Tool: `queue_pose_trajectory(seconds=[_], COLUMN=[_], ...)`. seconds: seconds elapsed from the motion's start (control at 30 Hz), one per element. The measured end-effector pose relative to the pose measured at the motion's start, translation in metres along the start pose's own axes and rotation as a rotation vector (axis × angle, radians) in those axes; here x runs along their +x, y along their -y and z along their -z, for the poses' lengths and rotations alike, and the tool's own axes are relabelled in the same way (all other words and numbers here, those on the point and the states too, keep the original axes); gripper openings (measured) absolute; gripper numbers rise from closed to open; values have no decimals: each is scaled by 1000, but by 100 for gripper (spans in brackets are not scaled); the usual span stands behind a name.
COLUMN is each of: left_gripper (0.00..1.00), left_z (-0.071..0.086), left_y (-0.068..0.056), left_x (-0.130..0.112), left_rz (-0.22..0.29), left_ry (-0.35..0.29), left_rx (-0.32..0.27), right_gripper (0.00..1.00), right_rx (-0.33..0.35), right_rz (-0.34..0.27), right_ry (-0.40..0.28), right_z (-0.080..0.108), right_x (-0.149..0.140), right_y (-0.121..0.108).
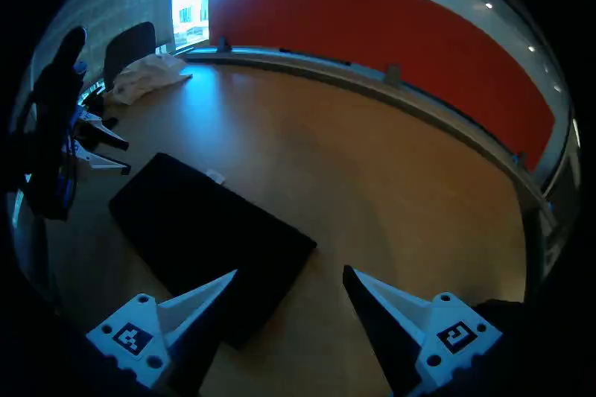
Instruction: Fold towel
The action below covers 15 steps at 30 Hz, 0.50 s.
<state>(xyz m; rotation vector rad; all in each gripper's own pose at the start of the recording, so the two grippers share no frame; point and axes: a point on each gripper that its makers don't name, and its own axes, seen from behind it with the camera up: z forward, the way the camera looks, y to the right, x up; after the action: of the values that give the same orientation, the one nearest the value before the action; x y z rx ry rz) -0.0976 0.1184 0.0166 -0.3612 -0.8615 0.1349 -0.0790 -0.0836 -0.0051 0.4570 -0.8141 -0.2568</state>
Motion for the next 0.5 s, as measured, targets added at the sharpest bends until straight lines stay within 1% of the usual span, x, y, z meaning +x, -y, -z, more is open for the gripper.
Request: queue_pose_trajectory(seconds=[0.2,0.5], left_gripper=[91,91], left_z=[10,27], left_y=[-2,-3], left_x=[-4,-15], left_rz=[25,32], left_ry=[-8,-20], left_rx=[-1,13], right_gripper=[100,100], right_rx=[3,2], right_rz=[-4,-21], right_ry=[-2,-8], right_z=[10,23], right_x=[-5,-14], right_y=[5,12])
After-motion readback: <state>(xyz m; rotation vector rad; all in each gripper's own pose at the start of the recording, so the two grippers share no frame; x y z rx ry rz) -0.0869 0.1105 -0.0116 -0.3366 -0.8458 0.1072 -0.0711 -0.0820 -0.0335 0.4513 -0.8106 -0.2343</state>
